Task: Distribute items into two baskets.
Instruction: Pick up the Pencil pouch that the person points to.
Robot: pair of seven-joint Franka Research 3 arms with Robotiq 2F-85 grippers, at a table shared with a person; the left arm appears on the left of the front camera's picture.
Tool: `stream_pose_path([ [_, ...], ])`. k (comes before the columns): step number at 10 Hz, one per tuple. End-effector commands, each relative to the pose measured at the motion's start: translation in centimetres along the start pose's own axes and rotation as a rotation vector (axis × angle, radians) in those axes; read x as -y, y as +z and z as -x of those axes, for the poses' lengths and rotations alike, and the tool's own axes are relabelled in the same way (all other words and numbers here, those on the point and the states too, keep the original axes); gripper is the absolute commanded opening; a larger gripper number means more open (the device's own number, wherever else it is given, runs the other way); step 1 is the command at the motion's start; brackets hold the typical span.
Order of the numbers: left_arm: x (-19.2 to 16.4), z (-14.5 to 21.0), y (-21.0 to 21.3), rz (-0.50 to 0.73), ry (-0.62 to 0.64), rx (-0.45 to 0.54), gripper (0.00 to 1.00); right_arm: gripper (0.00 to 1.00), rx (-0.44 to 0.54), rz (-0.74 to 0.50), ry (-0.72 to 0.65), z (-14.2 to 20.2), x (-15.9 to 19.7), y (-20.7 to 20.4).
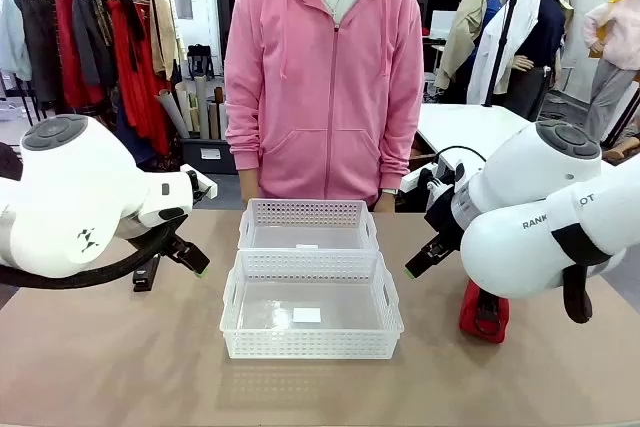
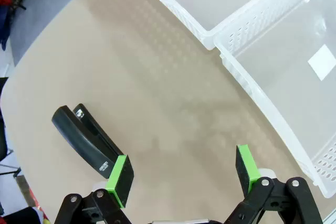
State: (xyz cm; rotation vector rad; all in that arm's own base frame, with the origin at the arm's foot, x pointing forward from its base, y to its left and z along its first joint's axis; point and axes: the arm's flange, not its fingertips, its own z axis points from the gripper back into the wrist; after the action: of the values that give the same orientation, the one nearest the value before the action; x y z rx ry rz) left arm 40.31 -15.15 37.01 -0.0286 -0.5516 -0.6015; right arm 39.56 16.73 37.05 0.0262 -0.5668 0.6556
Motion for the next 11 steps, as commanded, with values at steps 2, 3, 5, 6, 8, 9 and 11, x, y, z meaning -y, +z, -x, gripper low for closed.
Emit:
stream_pose_path([
  [2, 0.0, -0.01, 0.01, 0.0, 0.0, 0.0, 1.0, 1.0, 0.0, 0.0, 0.0, 0.0, 0.0, 0.0],
  [3, 0.0, -0.01, 0.01, 0.0, 0.0, 0.0, 1.0, 1.0, 0.0, 0.0, 0.0, 0.0, 0.0, 0.0],
  [5, 0.0, -0.01, 0.01, 0.0, 0.0, 0.0, 1.0, 1.0, 0.0, 0.0, 0.0, 0.0, 0.0, 0.0],
  [6, 0.0, -0.01, 0.01, 0.0, 0.0, 0.0, 1.0, 1.0, 0.0, 0.0, 0.0, 0.0, 0.0, 0.0],
  [8, 0.0, -0.01, 0.01, 0.0, 0.0, 0.0, 1.0, 1.0, 0.0, 0.0, 0.0, 0.0, 0.0, 0.0],
  [9, 0.0, -0.01, 0.01, 0.0, 0.0, 0.0, 1.0, 1.0, 0.0, 0.0, 0.0, 0.0, 0.0, 0.0],
  [11, 0.0, -0.01, 0.01, 0.0, 0.0, 0.0, 1.0, 1.0, 0.0, 0.0, 0.0, 0.0, 0.0, 0.0],
])
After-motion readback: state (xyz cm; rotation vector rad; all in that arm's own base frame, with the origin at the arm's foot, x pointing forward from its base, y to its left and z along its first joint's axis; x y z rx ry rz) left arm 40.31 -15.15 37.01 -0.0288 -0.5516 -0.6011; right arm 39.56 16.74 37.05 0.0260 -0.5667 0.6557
